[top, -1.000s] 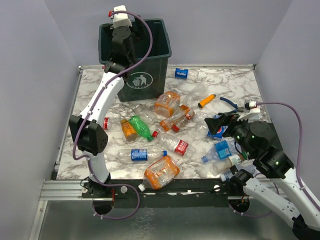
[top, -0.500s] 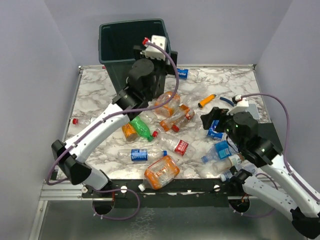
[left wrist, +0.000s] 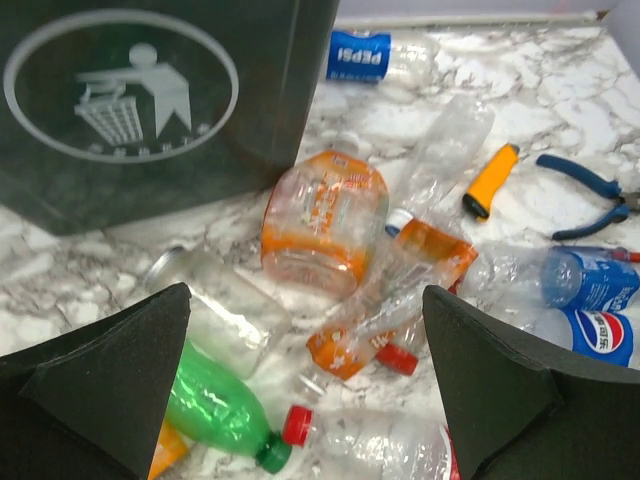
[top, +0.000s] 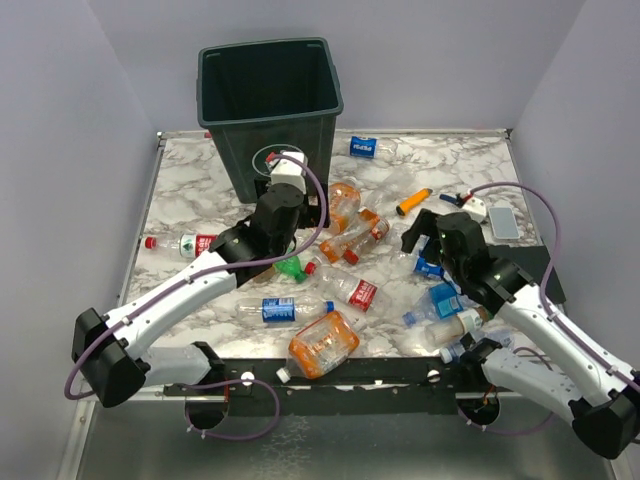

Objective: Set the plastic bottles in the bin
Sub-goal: Pick up the plastic bottle at the center of the board.

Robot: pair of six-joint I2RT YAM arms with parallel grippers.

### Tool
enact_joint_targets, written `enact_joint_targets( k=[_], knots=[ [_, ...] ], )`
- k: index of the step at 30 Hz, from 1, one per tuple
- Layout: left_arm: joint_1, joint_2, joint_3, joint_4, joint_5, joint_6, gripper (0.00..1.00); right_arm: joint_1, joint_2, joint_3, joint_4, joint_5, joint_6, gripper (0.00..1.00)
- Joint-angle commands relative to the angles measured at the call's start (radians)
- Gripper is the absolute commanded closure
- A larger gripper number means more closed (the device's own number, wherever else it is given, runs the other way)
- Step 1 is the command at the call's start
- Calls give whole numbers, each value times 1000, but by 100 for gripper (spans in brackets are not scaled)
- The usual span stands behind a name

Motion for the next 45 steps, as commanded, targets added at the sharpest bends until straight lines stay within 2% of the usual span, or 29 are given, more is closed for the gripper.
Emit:
enact_joint_targets(
  k=[1, 4, 9, 11, 18, 22, 30, 45],
  knots=[
    [1, -52, -86, -24, -22, -155, 1, -136, -33, -88, -7, -98, 238, 0],
    [0, -68, -129, -11, -11, -116, 1, -237, -114, -183, 95, -170, 349, 0],
    [0, -119, -232, 61, 22, -121, 1, -285, -169, -241, 128, 18, 456, 0],
    [0, -131, -262, 75, 37, -137, 1, -320, -147, -247, 152, 40, 475, 0],
    [0, -129, -263, 76, 93, -156, 1, -523, 63, -234, 280, -189, 538, 0],
    [0, -134, -269, 77, 92, -158, 1, -528, 139, -224, 325, -241, 593, 0],
    [0, -129, -268, 76, 92, -161, 1, -534, 248, -232, 401, -221, 684, 2],
    [0, -122, -272, 76, 89, -162, 1, -534, 449, -249, 488, -240, 693, 13]
  ],
)
